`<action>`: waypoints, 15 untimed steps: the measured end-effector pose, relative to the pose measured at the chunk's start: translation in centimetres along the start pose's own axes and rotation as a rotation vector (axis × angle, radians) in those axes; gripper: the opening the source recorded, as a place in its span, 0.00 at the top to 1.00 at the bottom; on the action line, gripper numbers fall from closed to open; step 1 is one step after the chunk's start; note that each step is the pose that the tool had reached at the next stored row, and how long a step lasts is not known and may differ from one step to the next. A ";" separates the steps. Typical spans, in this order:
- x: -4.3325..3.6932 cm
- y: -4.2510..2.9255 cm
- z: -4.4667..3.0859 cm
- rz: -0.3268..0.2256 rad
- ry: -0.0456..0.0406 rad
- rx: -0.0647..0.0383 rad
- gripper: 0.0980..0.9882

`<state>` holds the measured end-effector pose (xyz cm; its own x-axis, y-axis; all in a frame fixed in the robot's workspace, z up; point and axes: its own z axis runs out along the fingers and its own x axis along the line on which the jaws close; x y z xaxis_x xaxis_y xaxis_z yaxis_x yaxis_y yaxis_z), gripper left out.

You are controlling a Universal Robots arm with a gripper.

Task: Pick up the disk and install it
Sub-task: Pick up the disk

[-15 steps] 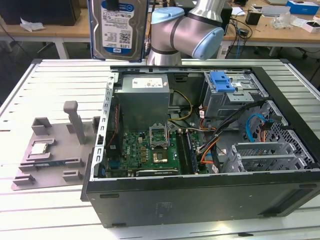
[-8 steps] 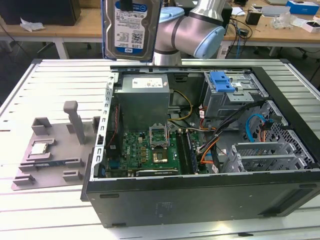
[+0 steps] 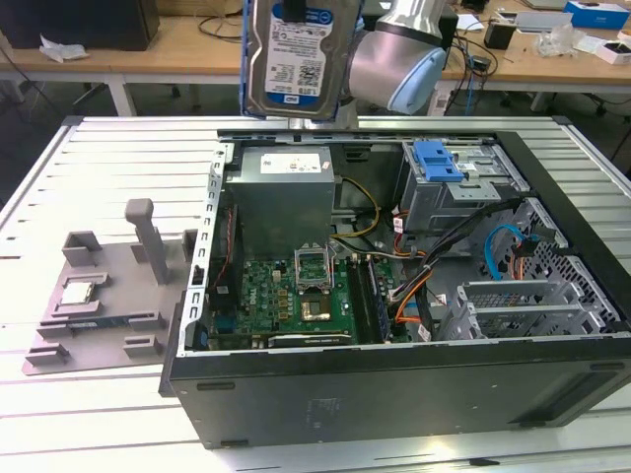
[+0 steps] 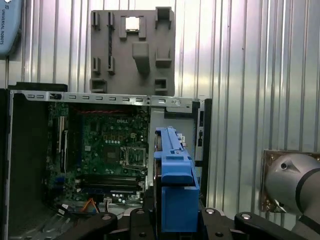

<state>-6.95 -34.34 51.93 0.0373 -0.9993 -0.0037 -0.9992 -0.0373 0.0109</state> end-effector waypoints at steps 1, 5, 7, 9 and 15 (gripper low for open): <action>0.04 -0.96 -0.01 0.000 -0.0001 0.000 0.70; 0.18 -4.79 -0.05 0.000 -0.0001 -0.002 0.70; 0.23 -6.17 -0.07 0.000 -0.0001 -0.002 0.70; 0.27 -7.07 -0.08 0.000 -0.0001 -0.002 0.70; 0.34 -9.07 -0.10 0.000 -0.0002 -0.003 0.70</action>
<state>2.13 -34.33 51.93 0.0375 -0.9993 -0.0038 -0.9992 -0.0375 0.0137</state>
